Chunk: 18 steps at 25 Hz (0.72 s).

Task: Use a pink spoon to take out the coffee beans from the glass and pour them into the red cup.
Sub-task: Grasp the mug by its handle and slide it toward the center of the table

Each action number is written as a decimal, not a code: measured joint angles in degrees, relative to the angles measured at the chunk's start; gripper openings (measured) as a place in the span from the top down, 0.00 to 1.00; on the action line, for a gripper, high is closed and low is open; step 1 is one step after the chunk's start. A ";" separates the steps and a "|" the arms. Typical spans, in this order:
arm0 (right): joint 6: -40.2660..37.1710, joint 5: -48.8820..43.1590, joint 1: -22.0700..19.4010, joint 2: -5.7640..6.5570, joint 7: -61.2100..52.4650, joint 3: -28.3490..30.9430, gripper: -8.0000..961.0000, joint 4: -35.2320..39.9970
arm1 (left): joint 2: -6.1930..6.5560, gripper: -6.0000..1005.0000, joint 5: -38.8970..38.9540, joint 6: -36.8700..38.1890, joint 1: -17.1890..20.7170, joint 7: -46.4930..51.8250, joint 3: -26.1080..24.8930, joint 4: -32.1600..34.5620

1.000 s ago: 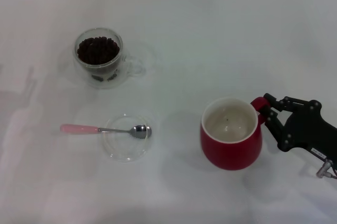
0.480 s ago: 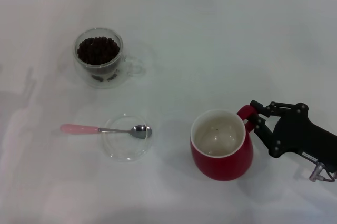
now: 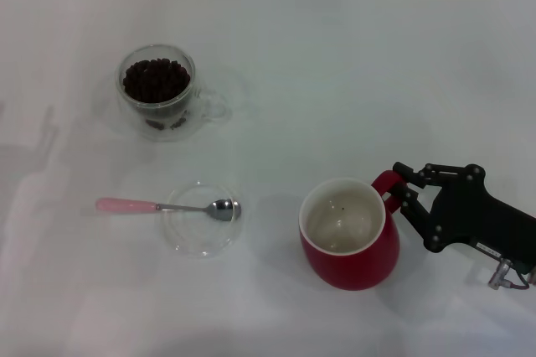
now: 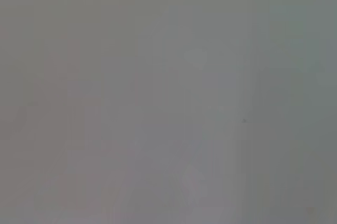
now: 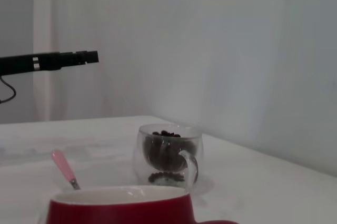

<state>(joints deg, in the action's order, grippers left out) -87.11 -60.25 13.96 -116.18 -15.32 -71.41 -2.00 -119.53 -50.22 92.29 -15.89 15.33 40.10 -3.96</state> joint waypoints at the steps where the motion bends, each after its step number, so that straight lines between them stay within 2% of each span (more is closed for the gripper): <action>1: 0.27 -0.02 0.01 0.00 0.00 0.01 0.83 0.05 | 0.00 0.29 -0.02 0.00 0.00 -0.01 0.03 0.00; 9: 1.92 -0.02 0.10 0.00 -0.03 0.17 0.83 0.78 | 0.00 0.29 0.02 0.00 0.18 -0.04 -0.02 0.00; 14: 1.95 0.09 0.10 0.03 -0.11 0.18 0.77 1.23 | 0.07 0.29 0.04 0.00 0.37 -0.04 -0.02 0.00; 18: 2.25 0.06 -0.02 0.24 -0.03 0.12 0.67 1.23 | 0.09 0.29 0.13 -0.01 0.48 -0.04 -0.03 0.10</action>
<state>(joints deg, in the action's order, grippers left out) -84.85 -60.18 13.94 -115.94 -15.35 -71.29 -0.77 -119.44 -50.09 92.28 -15.41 15.28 40.07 -3.85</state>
